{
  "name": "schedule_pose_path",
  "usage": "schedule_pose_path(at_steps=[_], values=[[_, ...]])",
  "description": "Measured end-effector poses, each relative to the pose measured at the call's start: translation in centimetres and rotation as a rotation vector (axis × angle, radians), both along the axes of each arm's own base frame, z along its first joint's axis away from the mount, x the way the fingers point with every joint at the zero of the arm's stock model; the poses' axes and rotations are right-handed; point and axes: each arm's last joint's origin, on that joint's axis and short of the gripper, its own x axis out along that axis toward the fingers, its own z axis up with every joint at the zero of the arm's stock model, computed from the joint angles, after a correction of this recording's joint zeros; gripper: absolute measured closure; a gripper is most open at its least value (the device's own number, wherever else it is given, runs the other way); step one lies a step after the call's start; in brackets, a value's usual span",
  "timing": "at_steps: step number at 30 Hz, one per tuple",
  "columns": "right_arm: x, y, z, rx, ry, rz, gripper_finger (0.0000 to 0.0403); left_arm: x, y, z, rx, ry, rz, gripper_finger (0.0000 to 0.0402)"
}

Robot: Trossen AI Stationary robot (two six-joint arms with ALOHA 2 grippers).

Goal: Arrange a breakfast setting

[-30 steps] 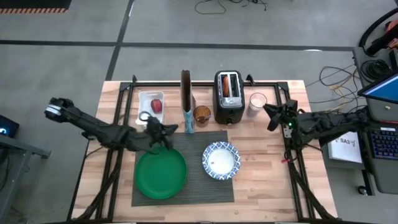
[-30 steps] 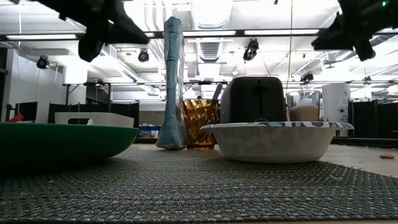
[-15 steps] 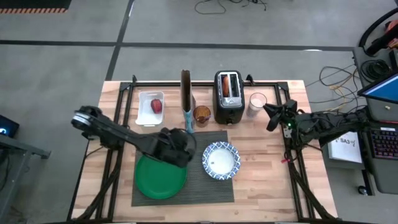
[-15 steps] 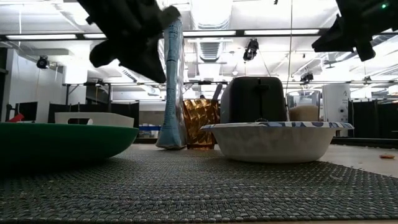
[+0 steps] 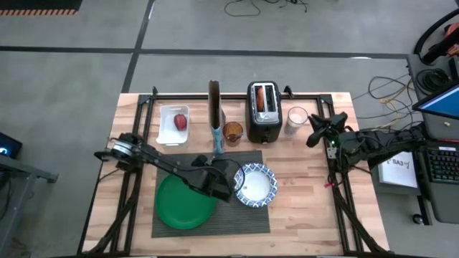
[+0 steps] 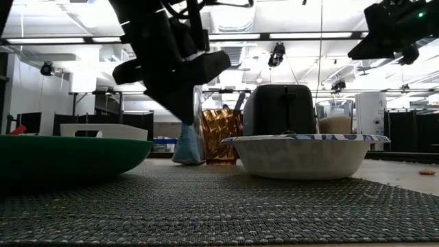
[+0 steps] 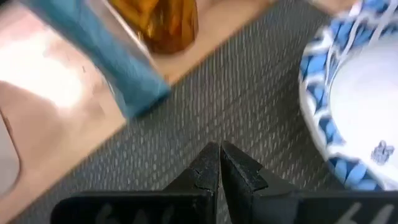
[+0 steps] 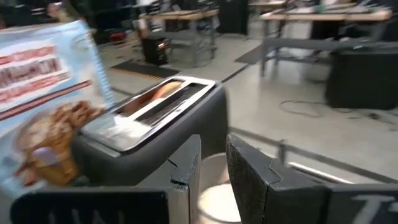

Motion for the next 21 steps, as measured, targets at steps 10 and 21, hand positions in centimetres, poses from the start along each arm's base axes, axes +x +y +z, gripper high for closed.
schedule_pose_path(at_steps=[10,21], values=[[-0.1,-0.1,-0.4,-0.063,0.044,-0.073,0.0335,-1.7,1.7,0.1,-0.027,-0.024,0.061,0.0352],[-0.1,-0.1,1.2,-0.070,-0.001,-0.055,0.0335,-1.2,1.8,0.0,0.052,-0.102,0.071,0.0159]])
